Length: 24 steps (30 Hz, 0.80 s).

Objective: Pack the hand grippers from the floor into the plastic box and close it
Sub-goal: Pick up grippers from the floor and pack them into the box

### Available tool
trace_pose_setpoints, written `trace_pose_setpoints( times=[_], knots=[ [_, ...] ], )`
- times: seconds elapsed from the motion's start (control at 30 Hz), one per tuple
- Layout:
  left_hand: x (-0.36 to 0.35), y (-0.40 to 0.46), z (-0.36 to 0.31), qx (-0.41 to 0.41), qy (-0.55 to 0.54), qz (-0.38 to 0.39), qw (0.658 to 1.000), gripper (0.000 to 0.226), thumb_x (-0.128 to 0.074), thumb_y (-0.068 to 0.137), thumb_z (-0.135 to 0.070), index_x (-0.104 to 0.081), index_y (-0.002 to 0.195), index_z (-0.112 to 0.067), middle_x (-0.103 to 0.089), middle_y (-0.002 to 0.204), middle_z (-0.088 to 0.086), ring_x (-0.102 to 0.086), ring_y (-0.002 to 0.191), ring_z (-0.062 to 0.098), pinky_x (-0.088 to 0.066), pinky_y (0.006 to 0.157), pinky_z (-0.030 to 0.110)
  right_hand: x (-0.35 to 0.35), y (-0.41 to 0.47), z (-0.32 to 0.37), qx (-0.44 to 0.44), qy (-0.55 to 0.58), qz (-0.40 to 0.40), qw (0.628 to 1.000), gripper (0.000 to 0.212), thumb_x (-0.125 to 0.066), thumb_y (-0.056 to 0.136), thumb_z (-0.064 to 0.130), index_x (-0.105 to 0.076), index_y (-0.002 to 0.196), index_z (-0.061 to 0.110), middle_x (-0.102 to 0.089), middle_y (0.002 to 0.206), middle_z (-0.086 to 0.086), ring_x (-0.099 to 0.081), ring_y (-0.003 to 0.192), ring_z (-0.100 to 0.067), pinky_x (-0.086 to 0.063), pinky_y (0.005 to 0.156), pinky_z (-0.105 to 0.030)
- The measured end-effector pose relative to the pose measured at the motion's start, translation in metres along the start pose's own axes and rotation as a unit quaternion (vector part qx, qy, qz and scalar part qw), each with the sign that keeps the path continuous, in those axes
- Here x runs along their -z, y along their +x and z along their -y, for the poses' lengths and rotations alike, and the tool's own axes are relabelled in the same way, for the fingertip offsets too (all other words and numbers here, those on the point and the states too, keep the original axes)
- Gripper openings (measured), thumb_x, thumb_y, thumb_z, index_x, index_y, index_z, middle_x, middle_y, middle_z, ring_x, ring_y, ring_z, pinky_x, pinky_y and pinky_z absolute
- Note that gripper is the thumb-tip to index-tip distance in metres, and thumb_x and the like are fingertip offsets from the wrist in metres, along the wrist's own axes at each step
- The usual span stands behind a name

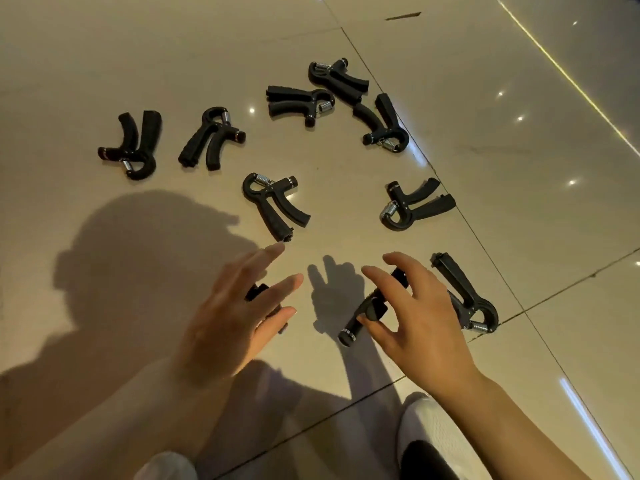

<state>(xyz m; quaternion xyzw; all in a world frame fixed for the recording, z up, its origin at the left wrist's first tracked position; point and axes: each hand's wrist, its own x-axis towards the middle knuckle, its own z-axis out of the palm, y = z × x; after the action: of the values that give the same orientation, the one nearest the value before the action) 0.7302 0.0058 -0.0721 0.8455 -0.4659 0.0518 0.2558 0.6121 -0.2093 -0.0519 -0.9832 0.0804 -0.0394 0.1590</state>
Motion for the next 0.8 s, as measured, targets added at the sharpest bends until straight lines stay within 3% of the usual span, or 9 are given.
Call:
trace_pose_setpoints(
  times=[0.1,0.2,0.3,0.43,0.6,0.7,0.8],
  knots=[
    [0.043,0.012,-0.021,-0.07,0.017,-0.005,0.997,0.032,-0.053,0.089,-0.031,-0.054,0.119,-0.02,-0.038,0.136,0.008,-0.044,0.116,0.026,-0.042,0.089,0.031,0.034,-0.012,0.019,-0.026,0.01,-0.05,0.998,0.064,-0.081,0.069,0.031,-0.053,0.126,0.021,-0.048,0.133,-0.012,-0.05,0.118,-0.033,-0.047,0.09,-0.048],
    [0.1,0.025,-0.048,-0.112,0.027,-0.03,0.993,0.031,-0.048,0.092,-0.034,-0.058,0.117,-0.018,-0.05,0.128,0.005,-0.05,0.112,0.026,-0.043,0.092,0.031,0.081,-0.022,0.051,-0.02,-0.003,-0.088,0.996,0.062,-0.08,0.069,0.033,-0.054,0.125,0.024,-0.047,0.135,-0.009,-0.05,0.119,-0.031,-0.043,0.091,-0.047],
    [0.168,0.035,-0.08,-0.118,0.019,-0.052,0.991,0.035,-0.048,0.09,-0.036,-0.068,0.11,-0.015,-0.065,0.113,0.002,-0.052,0.109,0.021,-0.031,0.102,0.02,0.14,-0.036,0.09,-0.024,0.009,-0.135,0.991,0.055,-0.077,0.071,0.039,-0.057,0.12,0.025,-0.046,0.135,-0.006,-0.05,0.116,-0.026,-0.041,0.092,-0.044],
    [0.26,0.032,-0.122,-0.159,0.02,-0.052,0.986,0.036,-0.05,0.088,-0.043,-0.067,0.11,-0.02,-0.064,0.111,-0.003,-0.055,0.108,0.021,-0.041,0.096,0.035,0.216,-0.067,0.149,-0.043,0.049,-0.174,0.983,0.056,-0.071,0.075,0.045,-0.053,0.125,0.029,-0.038,0.139,0.002,-0.048,0.118,-0.019,-0.045,0.095,-0.04],
    [0.344,-0.001,-0.177,-0.152,0.039,-0.166,0.974,0.036,-0.057,0.082,-0.042,-0.068,0.106,-0.018,-0.055,0.123,0.004,-0.042,0.119,0.023,-0.023,0.092,0.008,0.284,-0.112,0.221,-0.032,0.044,-0.226,0.973,0.058,-0.07,0.076,0.037,-0.048,0.129,0.031,-0.032,0.14,0.005,-0.046,0.116,-0.018,-0.044,0.099,-0.043],
    [0.371,-0.03,-0.2,-0.144,0.025,-0.227,0.963,0.03,-0.066,0.081,-0.033,-0.067,0.106,-0.016,-0.056,0.12,0.006,-0.043,0.117,0.025,-0.025,0.09,0.009,0.304,-0.141,0.256,-0.031,-0.015,-0.229,0.973,0.057,-0.07,0.077,0.04,-0.048,0.129,0.031,-0.032,0.142,0.003,-0.045,0.117,-0.017,-0.039,0.102,-0.041],
    [0.383,-0.057,-0.213,-0.112,-0.016,-0.237,0.965,0.03,-0.072,0.081,-0.027,-0.067,0.108,-0.016,-0.06,0.114,0.004,-0.047,0.112,0.023,-0.024,0.089,0.007,0.313,-0.164,0.282,-0.04,-0.015,-0.22,0.975,0.053,-0.071,0.077,0.039,-0.05,0.125,0.032,-0.034,0.14,0.004,-0.046,0.114,-0.015,-0.039,0.102,-0.04]
  ],
)
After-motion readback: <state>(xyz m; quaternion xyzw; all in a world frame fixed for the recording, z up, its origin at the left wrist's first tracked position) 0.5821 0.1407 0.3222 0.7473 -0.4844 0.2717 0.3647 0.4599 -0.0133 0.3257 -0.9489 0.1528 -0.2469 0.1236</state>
